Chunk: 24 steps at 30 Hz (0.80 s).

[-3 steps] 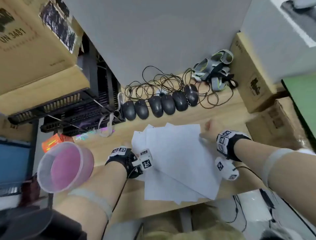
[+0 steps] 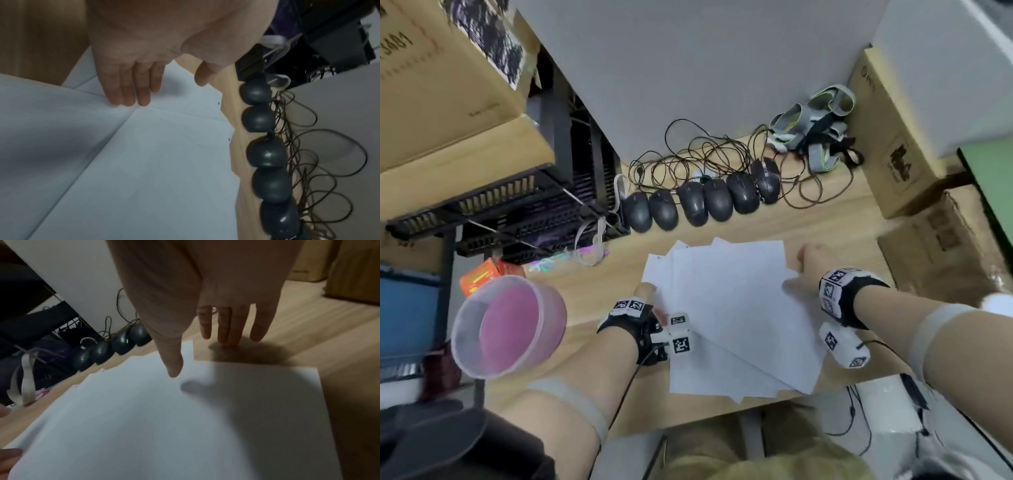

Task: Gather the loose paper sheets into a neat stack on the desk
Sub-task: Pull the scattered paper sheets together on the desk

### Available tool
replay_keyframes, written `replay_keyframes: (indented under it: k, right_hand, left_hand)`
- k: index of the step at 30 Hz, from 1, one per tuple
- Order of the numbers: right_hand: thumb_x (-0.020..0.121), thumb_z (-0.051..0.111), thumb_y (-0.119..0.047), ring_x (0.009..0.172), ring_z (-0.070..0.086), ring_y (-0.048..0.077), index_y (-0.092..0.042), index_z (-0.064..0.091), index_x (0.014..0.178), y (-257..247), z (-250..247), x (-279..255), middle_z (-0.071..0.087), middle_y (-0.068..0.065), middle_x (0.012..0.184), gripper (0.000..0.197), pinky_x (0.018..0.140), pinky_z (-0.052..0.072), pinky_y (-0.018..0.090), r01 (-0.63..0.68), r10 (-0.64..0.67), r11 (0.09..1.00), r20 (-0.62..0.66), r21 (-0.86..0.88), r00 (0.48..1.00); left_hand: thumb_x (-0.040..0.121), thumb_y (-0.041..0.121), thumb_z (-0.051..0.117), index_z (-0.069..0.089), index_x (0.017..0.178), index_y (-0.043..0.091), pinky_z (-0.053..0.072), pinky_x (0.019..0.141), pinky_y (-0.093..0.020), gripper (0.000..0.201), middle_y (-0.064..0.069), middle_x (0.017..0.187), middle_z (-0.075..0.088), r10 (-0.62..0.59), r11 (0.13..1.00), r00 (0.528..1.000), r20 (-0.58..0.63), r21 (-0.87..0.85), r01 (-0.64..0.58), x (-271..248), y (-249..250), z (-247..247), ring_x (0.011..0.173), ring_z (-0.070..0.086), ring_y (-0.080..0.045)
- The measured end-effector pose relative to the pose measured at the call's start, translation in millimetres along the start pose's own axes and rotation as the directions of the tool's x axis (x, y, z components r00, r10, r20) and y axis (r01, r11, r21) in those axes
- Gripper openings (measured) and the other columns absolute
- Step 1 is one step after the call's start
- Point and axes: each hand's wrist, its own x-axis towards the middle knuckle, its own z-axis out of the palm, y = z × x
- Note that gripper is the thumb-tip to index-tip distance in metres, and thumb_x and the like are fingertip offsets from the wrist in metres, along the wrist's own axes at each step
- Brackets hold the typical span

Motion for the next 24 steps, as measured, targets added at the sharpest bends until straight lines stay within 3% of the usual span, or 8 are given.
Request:
replay_keyframes:
  k: [2, 5, 9, 13, 16, 19, 22, 24]
  right_hand:
    - [0.052, 0.081, -0.045, 0.108, 0.048, 0.028, -0.015, 0.044, 0.114, 3, 9, -12, 0.044, 0.007, 0.116, 0.078, 0.092, 0.05, 0.043, -0.024, 0.024, 0.997, -0.004, -0.07, 1.0]
    - [0.05, 0.085, -0.045, 0.103, 0.051, 0.032, -0.014, 0.039, 0.115, -1, 23, -16, 0.04, 0.009, 0.115, 0.086, 0.088, 0.051, 0.046, -0.011, 0.005, 0.988, -0.034, -0.156, 0.999]
    - [0.054, 0.087, -0.04, 0.092, 0.061, 0.032, -0.014, 0.038, 0.109, -5, 25, -12, 0.048, 0.004, 0.107, 0.078, 0.083, 0.053, 0.044, 0.019, -0.015, 0.991, 0.025, -0.135, 1.0]
    - [0.063, 0.078, -0.044, 0.084, 0.063, 0.029, -0.016, 0.046, 0.101, -4, 17, -6, 0.062, 0.001, 0.087, 0.057, 0.08, 0.054, 0.042, -0.009, 0.028, 0.977, 0.087, -0.212, 0.996]
    - [0.078, 0.064, -0.033, 0.083, 0.065, 0.028, -0.013, 0.062, 0.104, -1, 15, -3, 0.066, 0.003, 0.09, 0.033, 0.077, 0.056, 0.035, 0.012, 0.021, 0.988, 0.204, -0.157, 0.979]
    - [0.084, 0.06, -0.023, 0.085, 0.062, 0.03, -0.01, 0.065, 0.105, 4, -1, 2, 0.067, 0.008, 0.094, 0.025, 0.075, 0.05, 0.033, 0.015, -0.002, 0.999, 0.252, -0.049, 0.968]
    - [0.081, 0.064, -0.021, 0.076, 0.061, 0.026, -0.009, 0.066, 0.103, 13, -21, 2, 0.066, 0.005, 0.085, 0.026, 0.064, 0.046, 0.032, -0.094, 0.071, 0.991, 0.217, 0.099, 0.974]
    - [0.081, 0.063, -0.019, 0.069, 0.059, 0.019, -0.011, 0.066, 0.099, 17, -25, -1, 0.064, 0.001, 0.079, 0.02, 0.053, 0.042, 0.028, -0.169, 0.132, 0.969, 0.197, 0.183, 0.971]
  left_hand:
    - [0.094, 0.026, 0.046, 0.042, 0.077, 0.011, 0.044, 0.077, -0.036, 0.023, -0.013, 0.056, 0.058, -0.057, 0.996, 0.998, 0.032, 0.065, 0.055, 4, -6, 4, 0.073, 0.051, -0.031]
    - [0.089, 0.024, 0.048, 0.043, 0.083, 0.01, 0.042, 0.08, -0.044, 0.016, -0.012, 0.079, 0.046, -0.069, 0.991, 0.996, 0.06, 0.115, 0.062, -4, 0, 12, 0.079, 0.053, -0.031]
    - [0.09, 0.022, 0.053, 0.04, 0.076, 0.013, 0.038, 0.08, -0.04, 0.021, -0.009, 0.065, 0.047, -0.062, 0.966, 0.991, 0.118, 0.256, 0.03, -3, 3, 19, 0.066, 0.045, -0.024]
    - [0.074, 0.019, 0.065, 0.051, 0.09, 0.002, 0.047, 0.085, -0.044, 0.027, -0.017, 0.07, 0.054, -0.057, 0.934, 0.98, 0.189, 0.358, -0.015, -4, 2, 26, 0.083, 0.053, -0.035]
    - [0.069, 0.022, 0.07, 0.052, 0.092, 0.005, 0.047, 0.064, -0.035, 0.034, -0.011, 0.053, 0.055, -0.071, 0.883, 0.978, 0.194, 0.468, -0.029, -1, 0, 28, 0.058, 0.056, -0.03]
    - [0.076, 0.036, 0.067, 0.052, 0.067, 0.007, 0.037, 0.049, -0.023, 0.033, -0.008, 0.048, 0.047, -0.154, 0.771, 0.969, 0.192, 0.637, -0.004, -10, 2, 26, 0.037, 0.044, -0.023]
    - [0.089, 0.04, 0.062, 0.062, 0.058, 0.001, 0.046, 0.053, -0.026, 0.05, -0.013, 0.049, 0.056, -0.13, 0.633, 0.973, 0.191, 0.771, -0.067, -13, 3, 27, 0.038, 0.051, -0.025]
    - [0.088, 0.036, 0.067, 0.064, 0.063, 0.0, 0.059, 0.068, -0.036, 0.044, -0.014, 0.051, 0.061, -0.101, 0.682, 0.973, 0.209, 0.726, -0.086, -8, 0, 29, 0.047, 0.057, -0.028]
